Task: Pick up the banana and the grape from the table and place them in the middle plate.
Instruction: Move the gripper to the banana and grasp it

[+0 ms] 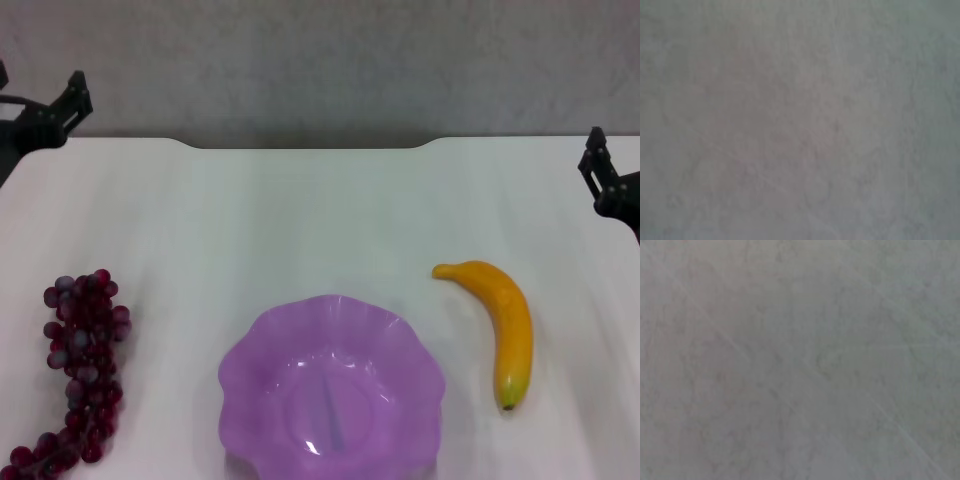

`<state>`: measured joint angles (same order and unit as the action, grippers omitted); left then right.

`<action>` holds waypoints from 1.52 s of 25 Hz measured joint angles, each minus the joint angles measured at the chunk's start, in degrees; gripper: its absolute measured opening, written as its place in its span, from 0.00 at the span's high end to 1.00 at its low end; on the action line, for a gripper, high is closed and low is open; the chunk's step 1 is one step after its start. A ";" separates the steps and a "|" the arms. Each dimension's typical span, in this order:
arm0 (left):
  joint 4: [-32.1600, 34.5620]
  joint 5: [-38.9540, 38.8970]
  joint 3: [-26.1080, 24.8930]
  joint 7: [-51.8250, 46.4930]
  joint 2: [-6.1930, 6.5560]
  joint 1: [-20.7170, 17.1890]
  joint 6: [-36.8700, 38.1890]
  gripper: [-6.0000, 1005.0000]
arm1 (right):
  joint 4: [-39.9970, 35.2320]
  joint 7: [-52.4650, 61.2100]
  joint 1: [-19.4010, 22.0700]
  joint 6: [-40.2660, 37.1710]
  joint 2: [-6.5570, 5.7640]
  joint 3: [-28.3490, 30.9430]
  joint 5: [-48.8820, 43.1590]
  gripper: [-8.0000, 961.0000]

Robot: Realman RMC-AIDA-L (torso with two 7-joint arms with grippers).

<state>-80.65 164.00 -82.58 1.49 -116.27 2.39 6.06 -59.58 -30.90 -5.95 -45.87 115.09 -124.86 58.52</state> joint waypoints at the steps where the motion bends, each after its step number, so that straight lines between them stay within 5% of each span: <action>1: -0.16 0.00 0.20 0.03 0.00 -0.31 0.00 0.13 | -0.53 -0.03 0.49 0.16 0.02 0.13 0.01 0.23; 5: -2.01 0.00 0.48 0.09 -0.01 -1.64 -0.97 0.13 | -4.66 -0.32 3.21 5.97 -0.09 2.98 0.01 0.23; 11: -4.83 0.33 -0.04 0.09 -0.01 -2.41 -4.71 0.13 | -13.90 -2.35 6.81 26.12 -0.15 12.94 -0.35 0.23; 19: -5.39 0.36 -0.09 0.18 0.04 -1.94 -5.41 0.14 | -16.32 -3.59 6.76 40.97 0.06 21.29 0.13 0.23; 38: -5.41 0.36 -0.74 0.23 0.24 -0.92 -7.09 0.14 | 0.97 -1.33 -7.02 53.28 0.10 24.60 3.79 0.25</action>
<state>-86.06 164.36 -83.32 1.72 -116.03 1.47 -1.03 -58.61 -32.24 -12.97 7.41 115.19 -100.26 62.31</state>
